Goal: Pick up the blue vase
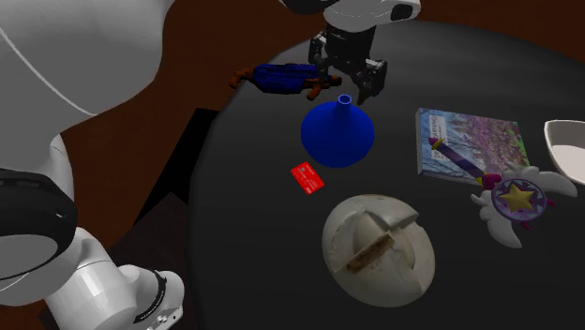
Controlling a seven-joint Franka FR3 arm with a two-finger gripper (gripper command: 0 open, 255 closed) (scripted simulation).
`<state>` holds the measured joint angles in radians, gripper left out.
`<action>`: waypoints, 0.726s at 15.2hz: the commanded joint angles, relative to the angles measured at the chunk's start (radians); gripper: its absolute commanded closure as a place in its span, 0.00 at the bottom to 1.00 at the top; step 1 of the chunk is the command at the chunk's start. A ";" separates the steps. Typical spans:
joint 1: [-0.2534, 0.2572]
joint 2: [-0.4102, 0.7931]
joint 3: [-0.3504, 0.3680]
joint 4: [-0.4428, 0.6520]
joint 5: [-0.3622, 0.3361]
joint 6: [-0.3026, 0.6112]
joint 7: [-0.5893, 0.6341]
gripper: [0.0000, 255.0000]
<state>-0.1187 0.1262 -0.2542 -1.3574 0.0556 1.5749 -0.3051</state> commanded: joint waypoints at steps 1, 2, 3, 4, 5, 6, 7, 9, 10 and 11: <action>-0.007 0.026 -0.004 0.023 0.005 0.001 -0.012 0.00; -0.006 0.019 -0.003 0.001 0.003 0.017 -0.011 0.00; -0.005 0.014 -0.003 -0.020 0.002 0.033 -0.011 0.00; -0.004 0.008 -0.002 -0.041 0.000 0.049 -0.010 0.00; -0.002 0.003 -0.002 -0.062 -0.001 0.064 -0.010 0.00; -0.001 -0.001 -0.002 -0.081 -0.003 0.080 -0.009 0.00; 0.000 -0.008 -0.001 -0.111 -0.004 0.103 -0.009 0.00; 0.000 -0.008 -0.001 -0.111 -0.004 0.103 -0.009 0.00; 0.000 -0.009 -0.001 -0.114 -0.005 0.105 -0.009 1.00; 0.000 -0.009 -0.001 -0.114 -0.005 0.105 -0.008 1.00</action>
<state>-0.1187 0.1181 -0.2552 -1.4685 0.0512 1.6778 -0.3136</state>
